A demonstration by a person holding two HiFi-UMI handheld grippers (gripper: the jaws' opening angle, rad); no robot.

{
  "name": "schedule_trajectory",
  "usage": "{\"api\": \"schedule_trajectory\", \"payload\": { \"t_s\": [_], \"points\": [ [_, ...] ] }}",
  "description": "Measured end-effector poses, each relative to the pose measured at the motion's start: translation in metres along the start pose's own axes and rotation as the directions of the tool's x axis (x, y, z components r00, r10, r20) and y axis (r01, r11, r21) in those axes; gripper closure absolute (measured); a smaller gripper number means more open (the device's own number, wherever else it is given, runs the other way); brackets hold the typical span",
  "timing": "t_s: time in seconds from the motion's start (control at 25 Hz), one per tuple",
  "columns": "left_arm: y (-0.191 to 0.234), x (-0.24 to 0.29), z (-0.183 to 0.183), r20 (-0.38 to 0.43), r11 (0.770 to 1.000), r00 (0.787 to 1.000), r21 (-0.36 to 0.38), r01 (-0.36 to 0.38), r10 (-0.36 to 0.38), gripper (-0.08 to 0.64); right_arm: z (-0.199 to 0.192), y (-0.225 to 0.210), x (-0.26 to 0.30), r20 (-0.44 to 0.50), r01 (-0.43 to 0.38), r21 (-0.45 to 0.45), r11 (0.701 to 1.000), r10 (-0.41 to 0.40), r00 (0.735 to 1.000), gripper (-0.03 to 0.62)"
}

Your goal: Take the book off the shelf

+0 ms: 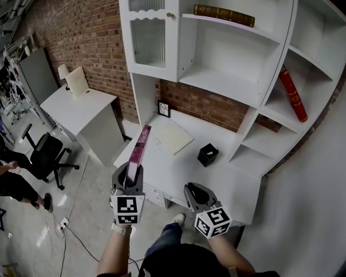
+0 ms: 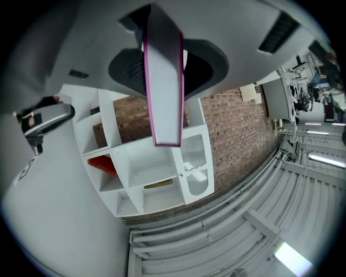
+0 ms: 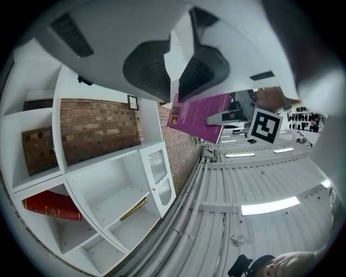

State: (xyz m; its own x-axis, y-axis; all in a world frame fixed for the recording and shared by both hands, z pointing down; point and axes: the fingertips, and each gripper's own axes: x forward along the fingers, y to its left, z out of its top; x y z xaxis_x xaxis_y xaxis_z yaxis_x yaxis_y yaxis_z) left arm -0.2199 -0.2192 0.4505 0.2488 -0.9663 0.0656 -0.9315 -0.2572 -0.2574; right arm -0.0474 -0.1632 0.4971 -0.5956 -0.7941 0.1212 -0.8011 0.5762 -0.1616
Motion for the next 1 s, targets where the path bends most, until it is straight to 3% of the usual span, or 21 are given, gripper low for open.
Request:
{"api": "schedule_trajectory", "payload": {
  "t_s": [0.6,1.0],
  "points": [
    [-0.006,-0.055,-0.074,-0.129,1.0,0.992,0.015,-0.01,0.012,0.416,-0.038,0.025,0.01,-0.056,-0.084,-0.05,0.995,0.081,0.995,0.537],
    [-0.01,-0.084,-0.094,-0.178,0.999,0.984,0.035,-0.02,0.026,0.416,-0.046,0.039,0.006,-0.088,-0.134,-0.113,0.985,0.124,0.988,0.537]
  ]
}}
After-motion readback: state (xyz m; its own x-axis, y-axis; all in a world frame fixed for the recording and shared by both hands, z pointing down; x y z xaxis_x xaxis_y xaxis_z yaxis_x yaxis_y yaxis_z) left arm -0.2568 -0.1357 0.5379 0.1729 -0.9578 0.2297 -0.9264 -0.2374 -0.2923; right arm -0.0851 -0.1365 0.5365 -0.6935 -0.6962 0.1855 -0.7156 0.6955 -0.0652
